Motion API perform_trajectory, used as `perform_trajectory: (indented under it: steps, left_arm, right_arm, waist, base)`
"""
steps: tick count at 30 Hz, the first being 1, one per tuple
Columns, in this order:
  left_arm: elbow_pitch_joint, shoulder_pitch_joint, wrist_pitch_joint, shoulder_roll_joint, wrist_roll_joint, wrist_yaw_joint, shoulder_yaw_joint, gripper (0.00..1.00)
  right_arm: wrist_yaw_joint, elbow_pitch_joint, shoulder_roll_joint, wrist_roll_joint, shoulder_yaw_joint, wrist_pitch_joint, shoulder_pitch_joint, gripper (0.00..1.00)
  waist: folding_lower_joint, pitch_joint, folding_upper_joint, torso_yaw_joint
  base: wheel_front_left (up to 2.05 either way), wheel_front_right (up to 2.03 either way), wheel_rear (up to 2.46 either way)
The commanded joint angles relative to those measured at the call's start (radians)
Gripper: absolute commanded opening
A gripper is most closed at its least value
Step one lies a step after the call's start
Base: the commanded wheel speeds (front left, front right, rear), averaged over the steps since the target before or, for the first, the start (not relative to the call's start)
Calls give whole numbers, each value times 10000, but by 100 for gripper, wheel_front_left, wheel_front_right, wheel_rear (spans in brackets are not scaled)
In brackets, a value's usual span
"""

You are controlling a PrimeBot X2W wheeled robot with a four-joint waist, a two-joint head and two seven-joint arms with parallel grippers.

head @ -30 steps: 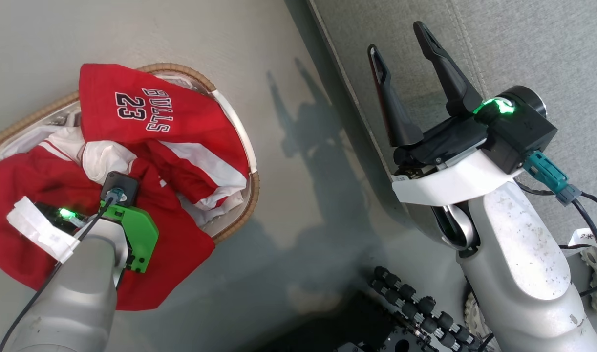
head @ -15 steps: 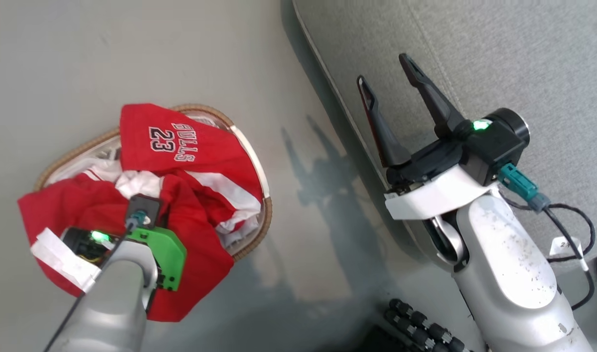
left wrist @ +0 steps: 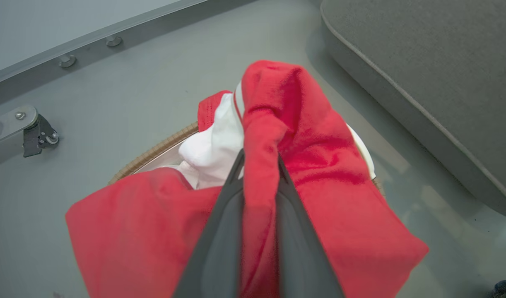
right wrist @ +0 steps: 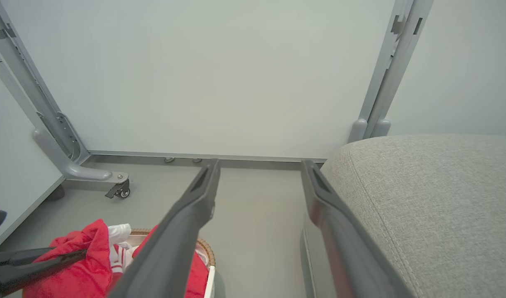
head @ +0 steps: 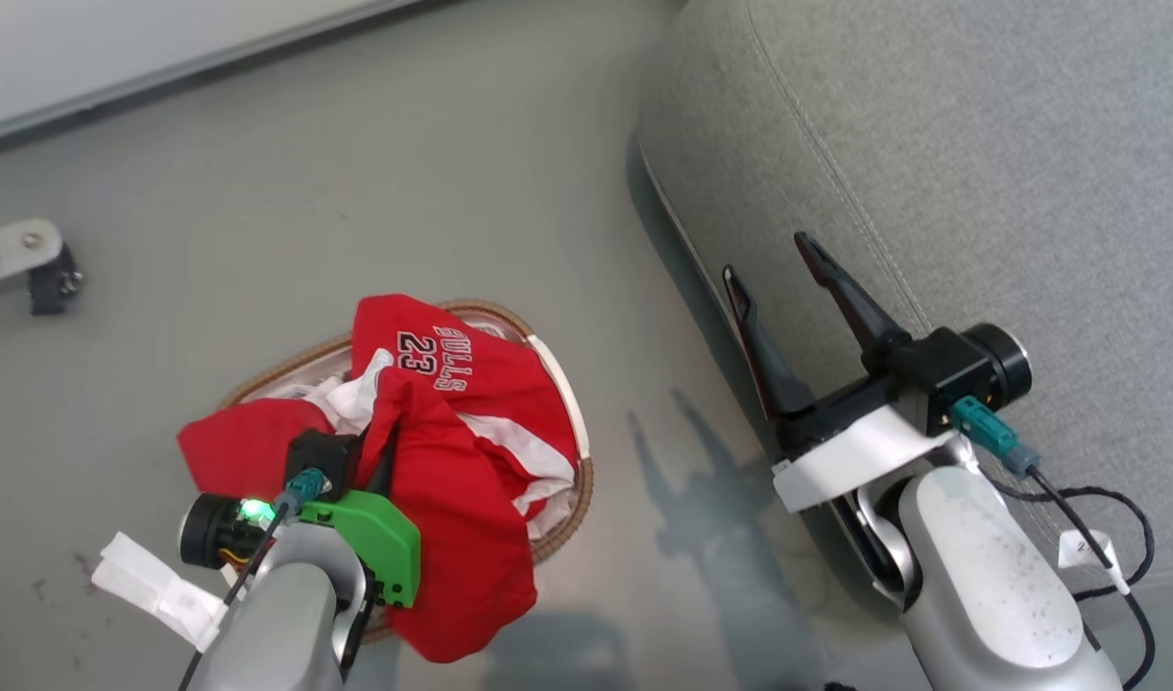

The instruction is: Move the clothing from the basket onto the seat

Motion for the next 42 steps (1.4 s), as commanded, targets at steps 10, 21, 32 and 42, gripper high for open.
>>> perform_trajectory:
  steps: [10,21,32,42]
  left_arm:
    - [-1803,1343,-8,-305,-243,-40,506,0]
    - [-3323,1966,-10,-479,-356,-41,675,0]
    - [-4798,2101,-9,-496,-659,-41,471,0]
    - [-5380,1948,-9,-490,-979,-41,-335,0]
  right_arm:
    - [-10,562,-43,-213,70,-20,965,100]
    - [-10,702,-154,-140,5,-20,2172,100]
    - [-10,801,-322,32,641,-20,2704,100]
    - [-10,1169,-944,868,2438,-20,2223,100]
  waist:
    - [1,-2221,0,1040]
    - [1,-3535,0,1512]
    - [1,-4098,0,1790]
    - [1,-4107,0,2261]
  base:
    - [0,0,0]
    - [0,0,0]
    - [0,0,0]
    - [0,0,0]
